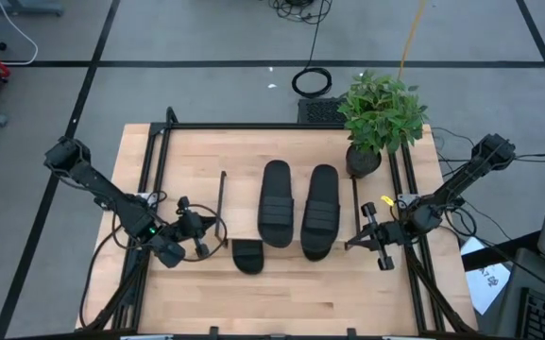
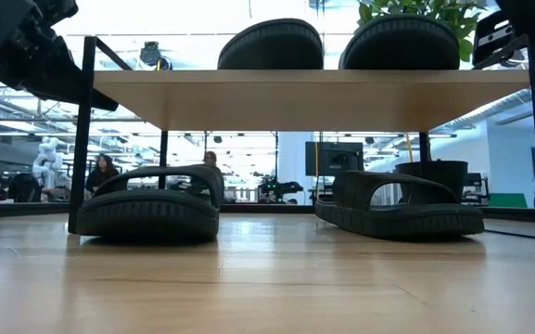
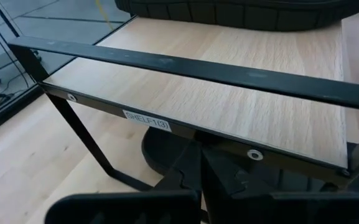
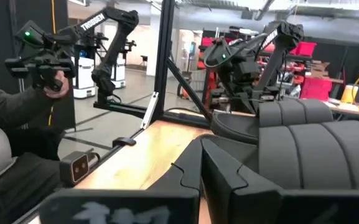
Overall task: Pick and place slides into the shelf
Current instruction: Adjust the shelf, then adjust the left black slide under the shelf
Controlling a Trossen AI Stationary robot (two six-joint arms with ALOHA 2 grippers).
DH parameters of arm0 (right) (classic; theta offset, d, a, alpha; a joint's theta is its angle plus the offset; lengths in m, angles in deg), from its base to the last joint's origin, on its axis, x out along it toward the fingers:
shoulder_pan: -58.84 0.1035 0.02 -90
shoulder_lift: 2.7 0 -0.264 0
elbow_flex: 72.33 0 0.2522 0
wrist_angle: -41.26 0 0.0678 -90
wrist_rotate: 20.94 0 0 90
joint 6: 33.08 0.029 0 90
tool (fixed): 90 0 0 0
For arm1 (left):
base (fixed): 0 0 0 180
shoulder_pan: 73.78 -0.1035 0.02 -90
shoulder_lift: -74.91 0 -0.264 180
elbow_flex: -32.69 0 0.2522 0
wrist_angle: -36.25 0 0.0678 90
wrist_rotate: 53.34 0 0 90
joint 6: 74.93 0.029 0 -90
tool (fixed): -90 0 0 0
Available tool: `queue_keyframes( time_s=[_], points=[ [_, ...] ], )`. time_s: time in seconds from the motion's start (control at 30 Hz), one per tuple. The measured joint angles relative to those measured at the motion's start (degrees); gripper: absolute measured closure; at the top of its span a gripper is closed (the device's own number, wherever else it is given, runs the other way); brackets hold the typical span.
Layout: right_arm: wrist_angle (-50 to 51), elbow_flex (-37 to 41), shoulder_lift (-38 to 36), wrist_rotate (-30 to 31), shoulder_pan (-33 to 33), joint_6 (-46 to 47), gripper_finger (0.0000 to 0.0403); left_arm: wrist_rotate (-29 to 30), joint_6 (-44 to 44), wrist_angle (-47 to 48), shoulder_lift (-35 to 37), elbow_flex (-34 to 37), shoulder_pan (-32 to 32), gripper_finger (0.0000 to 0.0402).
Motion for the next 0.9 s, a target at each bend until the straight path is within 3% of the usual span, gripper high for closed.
queue_keyframes(
  time_s=[0.23,0.53,0.6,0.73,0.9],
  points=[
    [-2.9,0.0,0.0,-0.1,0.0,-2.6,0.0403,7.8,3.4,2.0,1.5,-0.1,0.0,0.0401],
    [-3.4,0.0,0.0,-0.3,0.0,-2.6,0.0403,18.4,6.7,2.5,12.9,-0.1,-0.9,0.0401],
    [-3.5,0.0,0.0,-0.3,0.0,-2.7,0.0403,16.5,8.8,0.8,14.8,-0.1,-0.9,0.0401],
    [-4.4,0.0,0.0,-0.3,0.0,-4.2,0.0403,4.2,20.2,-9.2,15.2,-0.1,0.1,0.0401],
    [-4.7,0.0,0.0,-0.3,0.0,-4.9,0.0403,-0.1,32.5,-24.3,12.0,-0.1,5.7,0.0401]
  ],
)
